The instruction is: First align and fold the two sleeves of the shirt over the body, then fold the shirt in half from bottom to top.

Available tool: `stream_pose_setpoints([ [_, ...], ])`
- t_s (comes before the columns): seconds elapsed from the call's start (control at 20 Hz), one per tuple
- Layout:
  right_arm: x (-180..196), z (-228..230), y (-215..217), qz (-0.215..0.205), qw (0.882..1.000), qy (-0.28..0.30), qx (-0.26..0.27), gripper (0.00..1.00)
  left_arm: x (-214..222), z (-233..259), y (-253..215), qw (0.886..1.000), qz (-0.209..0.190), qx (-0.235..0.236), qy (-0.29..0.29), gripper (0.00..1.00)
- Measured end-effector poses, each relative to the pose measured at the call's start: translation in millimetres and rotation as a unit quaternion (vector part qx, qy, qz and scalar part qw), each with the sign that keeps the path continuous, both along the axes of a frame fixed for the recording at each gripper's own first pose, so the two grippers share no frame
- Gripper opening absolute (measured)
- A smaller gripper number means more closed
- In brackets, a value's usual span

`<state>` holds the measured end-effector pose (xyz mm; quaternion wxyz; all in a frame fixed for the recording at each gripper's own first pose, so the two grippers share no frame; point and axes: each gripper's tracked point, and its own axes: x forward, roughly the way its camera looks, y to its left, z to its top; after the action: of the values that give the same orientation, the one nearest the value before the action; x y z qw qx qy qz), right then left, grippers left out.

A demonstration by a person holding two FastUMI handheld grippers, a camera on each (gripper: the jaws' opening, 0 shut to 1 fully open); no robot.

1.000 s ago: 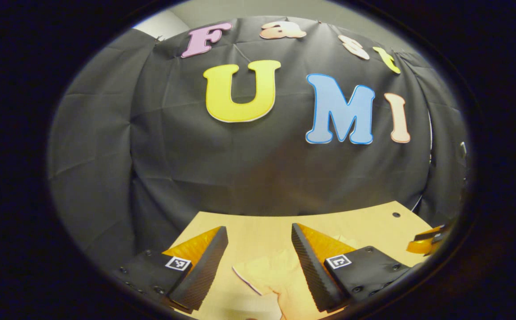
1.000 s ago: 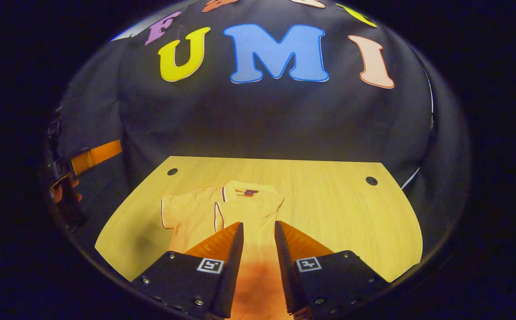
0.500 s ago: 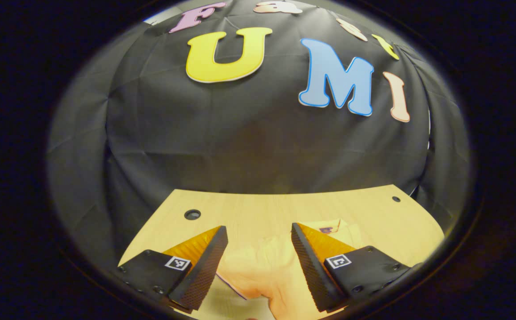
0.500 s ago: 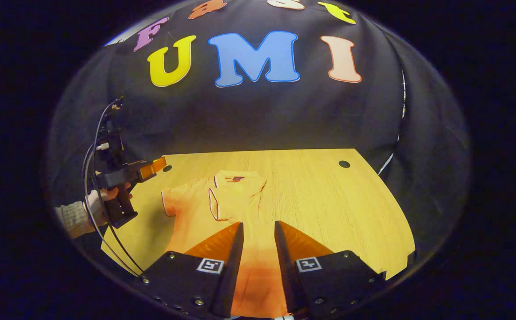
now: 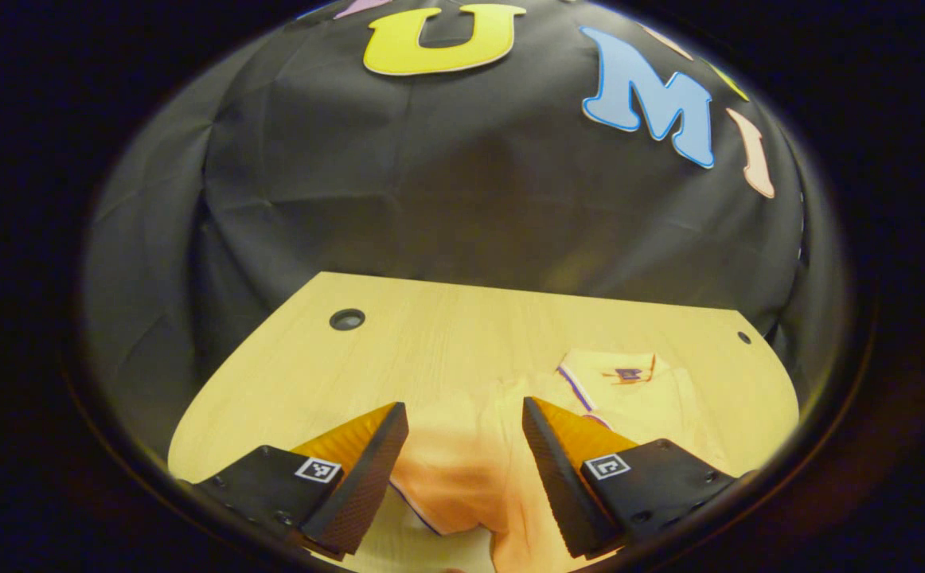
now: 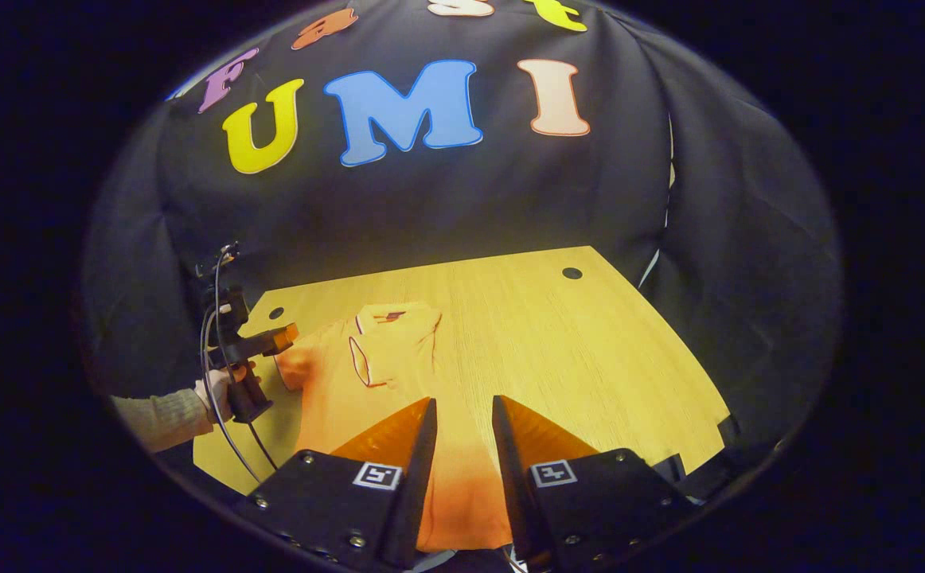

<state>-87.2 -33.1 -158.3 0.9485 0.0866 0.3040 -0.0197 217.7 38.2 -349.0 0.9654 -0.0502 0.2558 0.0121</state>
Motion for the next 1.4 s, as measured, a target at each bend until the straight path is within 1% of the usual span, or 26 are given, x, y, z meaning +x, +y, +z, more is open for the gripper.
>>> stream_pose_setpoints([
  [0.2,-8,-2,-13,-0.017,1.0,0.007,-0.005,0.45,-3,-24,9,0.999,0.037,-0.008,0.016,0.95],
  [0.5,-12,-7,-20,-0.017,1.0,0.021,-0.015,0.45,-10,-45,30,0.996,0.088,-0.015,0.031,0.95],
  [0.6,-11,-8,-21,-0.014,0.999,0.024,-0.018,0.45,-12,-50,32,0.994,0.1,-0.025,0.035,0.96],
  [1.05,-5,-10,-23,-0.004,0.999,0.032,-0.029,0.45,-23,-72,40,0.987,0.139,-0.047,0.061,0.96],
  [1.15,-5,-11,-25,-0.004,0.999,0.035,-0.03,0.45,-22,-72,41,0.987,0.14,-0.042,0.06,0.95],
  [1.2,-6,-13,-25,-0.004,0.999,0.037,-0.03,0.42,-22,-73,42,0.988,0.138,-0.035,0.061,0.95],
  [1.25,-6,-14,-24,-0.003,0.999,0.039,-0.03,0.45,-21,-74,42,0.988,0.137,-0.027,0.063,0.96],
  [1.3,-6,-15,-25,-0.004,0.999,0.04,-0.031,0.45,-20,-77,45,0.988,0.139,-0.015,0.067,0.95],
  [1.35,-6,-16,-26,-0.004,0.999,0.041,-0.031,0.45,-21,-77,48,0.988,0.141,-0.005,0.069,0.91],
  [1.4,-6,-17,-26,-0.004,0.999,0.042,-0.031,0.45,-20,-76,49,0.987,0.141,0.001,0.07,0.82],
])
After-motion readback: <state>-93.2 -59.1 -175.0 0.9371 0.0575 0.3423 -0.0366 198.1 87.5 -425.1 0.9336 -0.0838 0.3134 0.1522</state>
